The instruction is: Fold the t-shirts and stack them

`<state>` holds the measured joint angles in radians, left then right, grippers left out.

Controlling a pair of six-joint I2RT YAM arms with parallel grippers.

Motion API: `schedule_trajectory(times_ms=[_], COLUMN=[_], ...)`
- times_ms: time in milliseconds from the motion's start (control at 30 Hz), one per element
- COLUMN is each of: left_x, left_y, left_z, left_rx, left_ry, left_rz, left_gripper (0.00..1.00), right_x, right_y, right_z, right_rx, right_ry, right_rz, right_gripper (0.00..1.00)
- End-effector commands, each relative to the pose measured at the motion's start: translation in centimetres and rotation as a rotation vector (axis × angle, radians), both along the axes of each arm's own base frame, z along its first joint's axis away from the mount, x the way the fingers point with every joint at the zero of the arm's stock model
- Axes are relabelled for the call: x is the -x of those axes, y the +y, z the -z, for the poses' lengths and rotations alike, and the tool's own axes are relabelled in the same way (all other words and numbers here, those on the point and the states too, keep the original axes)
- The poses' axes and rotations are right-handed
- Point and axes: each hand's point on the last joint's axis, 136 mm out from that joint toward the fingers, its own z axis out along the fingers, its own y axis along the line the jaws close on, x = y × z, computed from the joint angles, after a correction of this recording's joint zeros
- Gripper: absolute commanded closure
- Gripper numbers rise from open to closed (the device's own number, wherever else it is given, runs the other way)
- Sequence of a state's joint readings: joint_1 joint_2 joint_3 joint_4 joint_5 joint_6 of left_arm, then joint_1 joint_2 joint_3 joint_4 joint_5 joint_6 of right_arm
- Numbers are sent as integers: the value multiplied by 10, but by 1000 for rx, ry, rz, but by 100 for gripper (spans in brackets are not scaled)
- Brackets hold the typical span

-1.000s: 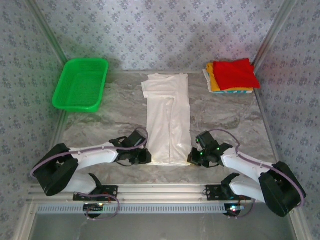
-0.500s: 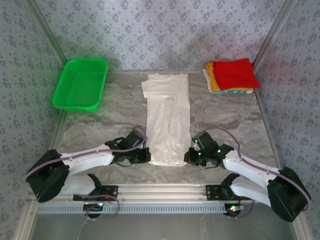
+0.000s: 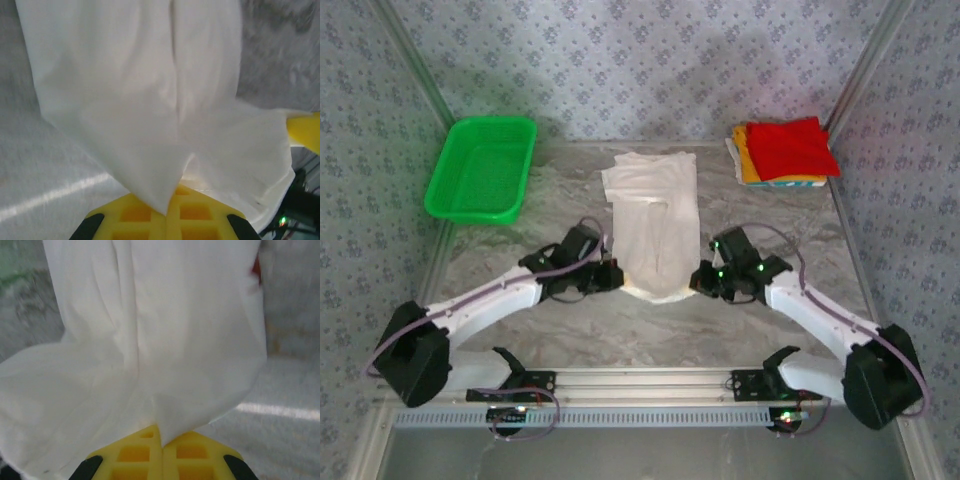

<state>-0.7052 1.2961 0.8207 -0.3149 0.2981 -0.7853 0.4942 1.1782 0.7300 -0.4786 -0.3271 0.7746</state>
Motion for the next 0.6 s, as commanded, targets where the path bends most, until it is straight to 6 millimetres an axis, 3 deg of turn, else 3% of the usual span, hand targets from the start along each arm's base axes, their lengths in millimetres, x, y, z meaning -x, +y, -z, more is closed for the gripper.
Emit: schedule_trajectory(times_ms=[0, 233, 567], left_x=[-28, -85, -131], left_y=[-1, 3, 10], left_z=[-12, 5, 7], left_rx=[11, -80, -192], left_ry=[-18, 21, 32], left_rz=[31, 33, 39], left_gripper=[100, 100, 100], right_x=[-25, -92, -161], right_y=[-4, -19, -22], right_z=[-11, -10, -1], right_rx=[34, 82, 104], right_ry=[-27, -42, -68], right_rz=[-48, -1, 18], right_gripper=[100, 100, 100])
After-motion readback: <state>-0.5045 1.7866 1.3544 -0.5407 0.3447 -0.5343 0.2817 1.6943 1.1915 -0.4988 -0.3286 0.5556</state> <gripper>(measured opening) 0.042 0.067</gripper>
